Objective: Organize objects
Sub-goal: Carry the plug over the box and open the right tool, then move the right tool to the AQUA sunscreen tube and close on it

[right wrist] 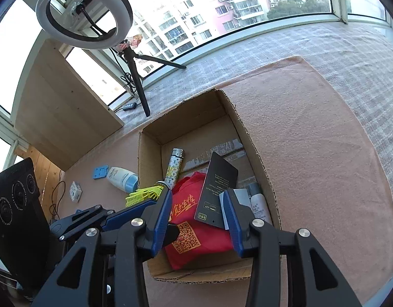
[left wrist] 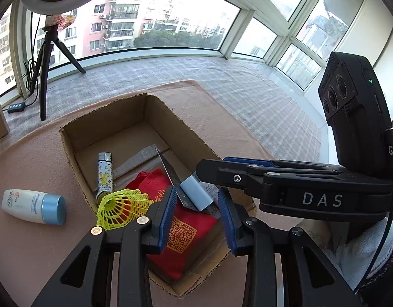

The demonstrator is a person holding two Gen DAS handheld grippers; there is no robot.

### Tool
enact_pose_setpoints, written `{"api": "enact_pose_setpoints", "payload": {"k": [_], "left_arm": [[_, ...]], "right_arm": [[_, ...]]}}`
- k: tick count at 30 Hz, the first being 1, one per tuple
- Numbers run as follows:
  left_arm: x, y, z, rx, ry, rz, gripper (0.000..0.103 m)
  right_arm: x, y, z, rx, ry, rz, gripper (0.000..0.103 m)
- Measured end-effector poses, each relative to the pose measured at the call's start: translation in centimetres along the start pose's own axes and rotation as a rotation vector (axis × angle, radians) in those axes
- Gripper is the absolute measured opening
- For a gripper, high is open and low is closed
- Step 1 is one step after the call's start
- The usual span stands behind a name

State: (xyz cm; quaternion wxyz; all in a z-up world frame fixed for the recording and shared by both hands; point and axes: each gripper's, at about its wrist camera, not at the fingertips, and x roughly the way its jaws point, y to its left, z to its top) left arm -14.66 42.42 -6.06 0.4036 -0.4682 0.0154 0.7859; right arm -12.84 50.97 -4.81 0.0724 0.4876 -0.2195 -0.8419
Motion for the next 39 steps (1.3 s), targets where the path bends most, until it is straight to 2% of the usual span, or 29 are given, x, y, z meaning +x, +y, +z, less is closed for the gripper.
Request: {"api": "enact_pose_setpoints", "payload": {"k": [2, 7, 10, 15, 23, 32, 39], "left_arm": [[-1.3, 0.6, -0.7, 0.002, -0.019, 0.020, 0.037], [-4.9, 3.5, -3.1, -0.039, -0.045, 0.069, 0.037], [-7.4, 6.0, -5.1, -0.073, -0.051, 0.114, 0.037], [-11.7, 11.1, -8.9, -0.166, -0.063, 0.176, 0.037], [-17.8, 17.6, -15.0, -0.295, -0.070, 0.270, 0.037], [-21.6, 21.3, -19.7, -0.375, -0.070, 0.327, 0.037], [-23.4, 22.5, -21.2, -0.408, -0.082, 0.347, 0.037]], "right_arm": [[0.2, 0.9, 0.0, -0.023, -0.002, 0.012, 0.049], [1.2, 4.7, 0.1, -0.094, 0.002, 0.042, 0.049], [2.8, 7.6, 0.1, -0.147, 0.036, 0.064, 0.049], [6.6, 12.3, -0.1, -0.218, 0.105, 0.075, 0.049], [13.5, 17.0, 0.3, -0.237, 0.175, 0.048, 0.049], [19.6, 19.4, 2.1, -0.226, 0.209, -0.046, 0.049], [21.7, 19.1, 2.7, -0.181, 0.215, -0.079, 0.049]]}}
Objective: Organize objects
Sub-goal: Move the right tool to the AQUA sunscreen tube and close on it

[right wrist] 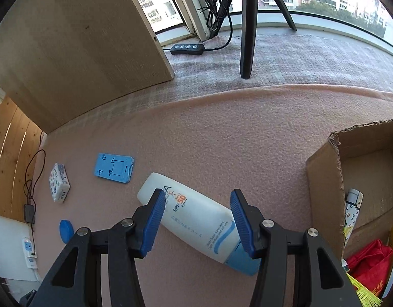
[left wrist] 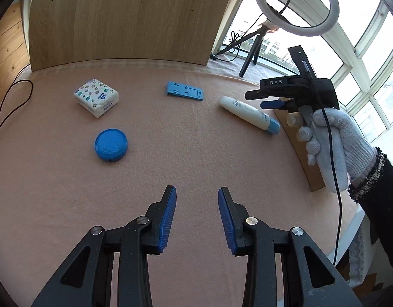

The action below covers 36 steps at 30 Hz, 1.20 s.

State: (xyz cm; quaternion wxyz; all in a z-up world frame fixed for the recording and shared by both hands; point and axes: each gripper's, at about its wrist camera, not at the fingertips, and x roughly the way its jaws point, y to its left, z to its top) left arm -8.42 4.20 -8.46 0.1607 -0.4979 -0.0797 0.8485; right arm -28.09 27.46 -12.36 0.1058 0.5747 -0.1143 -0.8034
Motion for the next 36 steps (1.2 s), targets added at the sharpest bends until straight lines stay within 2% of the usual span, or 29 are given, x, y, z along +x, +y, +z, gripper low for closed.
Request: {"api": "enact_pose_setpoints", "payload": {"k": [8, 11, 16, 19, 27, 36], "left_arm": [[0.2, 0.7, 0.0, -0.027, 0.004, -0.002, 0.037], [0.4, 0.7, 0.0, -0.033, 0.007, -0.011, 0.037], [0.5, 0.4, 0.2, -0.040, 0.011, -0.017, 0.037], [0.7, 0.3, 0.3, -0.040, 0.015, -0.023, 0.037], [1.1, 0.1, 0.1, -0.038, 0.019, -0.030, 0.037], [3.2, -2.0, -0.7, 0.005, 0.069, -0.062, 0.038]], "right_arm": [[1.2, -1.0, 0.4, 0.039, 0.038, 0.005, 0.049], [1.4, -1.0, 0.1, 0.043, 0.059, 0.037, 0.049], [1.3, 0.2, -1.0, -0.001, 0.108, 0.062, 0.049], [1.4, 1.2, -2.2, -0.038, 0.144, 0.062, 0.048], [1.1, 2.8, -6.8, -0.066, 0.187, 0.131, 0.031], [-0.5, 2.6, -12.9, -0.020, 0.211, 0.237, 0.030]]}}
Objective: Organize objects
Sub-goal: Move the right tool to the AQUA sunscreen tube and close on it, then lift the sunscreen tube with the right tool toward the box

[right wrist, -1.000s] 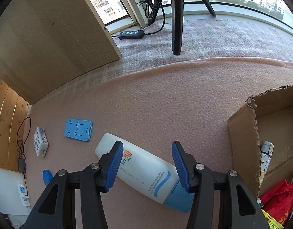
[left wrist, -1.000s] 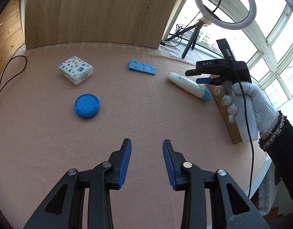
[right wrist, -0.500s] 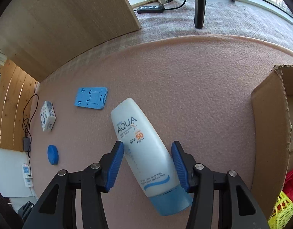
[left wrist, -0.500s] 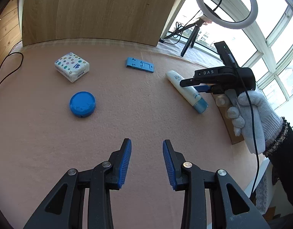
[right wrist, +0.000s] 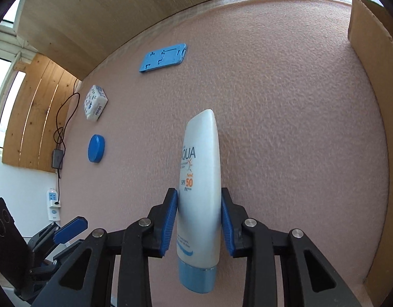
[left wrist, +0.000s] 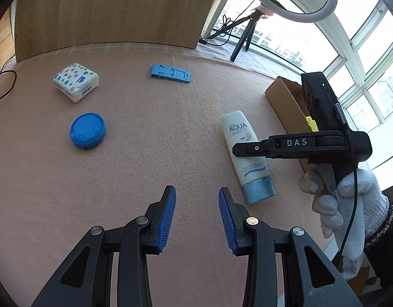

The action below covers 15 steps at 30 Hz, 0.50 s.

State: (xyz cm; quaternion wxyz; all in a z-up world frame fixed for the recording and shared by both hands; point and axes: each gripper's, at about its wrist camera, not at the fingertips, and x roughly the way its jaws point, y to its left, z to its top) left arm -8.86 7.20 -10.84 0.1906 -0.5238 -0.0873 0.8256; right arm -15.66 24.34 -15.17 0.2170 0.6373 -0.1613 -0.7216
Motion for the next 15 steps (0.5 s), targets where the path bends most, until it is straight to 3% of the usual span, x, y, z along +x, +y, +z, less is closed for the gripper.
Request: {"api": "enact_pose_setpoints", "payload": {"k": [4, 9, 15], "left_arm": [[1.7, -1.7, -0.4, 0.022, 0.041, -0.049, 0.038], [4.2, -4.4, -0.6, 0.055, 0.096, -0.111, 0.044], [7.2, -6.6, -0.5, 0.070, 0.149, -0.143, 0.045]], "right_arm": [[-0.6, -0.3, -2.2, 0.005, 0.008, 0.015, 0.030], [-2.2, -0.1, -3.1, -0.071, -0.048, -0.098, 0.044], [-3.1, -0.4, -3.3, -0.087, -0.042, -0.110, 0.045]]}}
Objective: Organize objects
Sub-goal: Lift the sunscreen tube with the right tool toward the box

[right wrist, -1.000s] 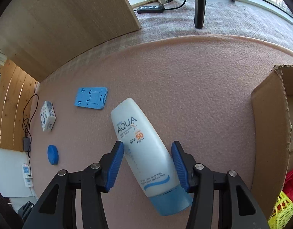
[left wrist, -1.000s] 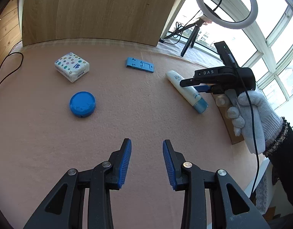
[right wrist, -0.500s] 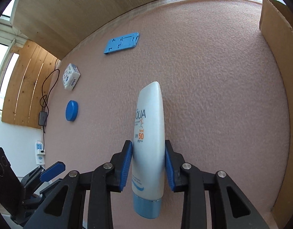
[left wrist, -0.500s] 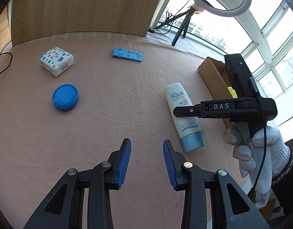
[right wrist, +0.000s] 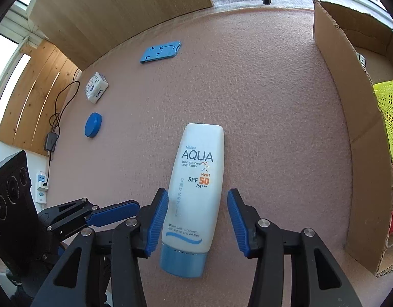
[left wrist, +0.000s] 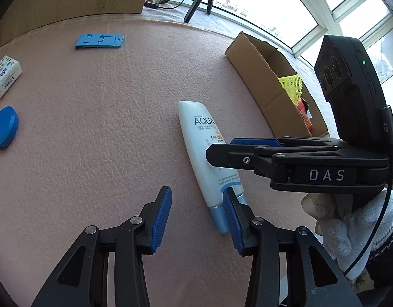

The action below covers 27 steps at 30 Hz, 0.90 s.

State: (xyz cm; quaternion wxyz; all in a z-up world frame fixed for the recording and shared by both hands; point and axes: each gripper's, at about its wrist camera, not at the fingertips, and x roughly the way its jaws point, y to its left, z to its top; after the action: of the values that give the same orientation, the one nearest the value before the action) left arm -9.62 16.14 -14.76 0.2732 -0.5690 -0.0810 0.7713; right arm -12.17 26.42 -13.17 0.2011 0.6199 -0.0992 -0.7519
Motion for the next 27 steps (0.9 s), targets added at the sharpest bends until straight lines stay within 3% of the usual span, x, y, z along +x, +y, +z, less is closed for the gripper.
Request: {"api": "enact_pose_setpoints", "payload": {"k": [11, 27], "left_arm": [[2.4, -1.5, 1.1, 0.022, 0.034, -0.018, 0.047], [2.6, -4.5, 1.1, 0.055, 0.047, -0.044, 0.045]], "right_arm": [[1.3, -0.8, -0.4, 0.044, 0.052, 0.067, 0.047], [-0.6, -1.6, -0.8, 0.063, 0.019, 0.082, 0.045]]}}
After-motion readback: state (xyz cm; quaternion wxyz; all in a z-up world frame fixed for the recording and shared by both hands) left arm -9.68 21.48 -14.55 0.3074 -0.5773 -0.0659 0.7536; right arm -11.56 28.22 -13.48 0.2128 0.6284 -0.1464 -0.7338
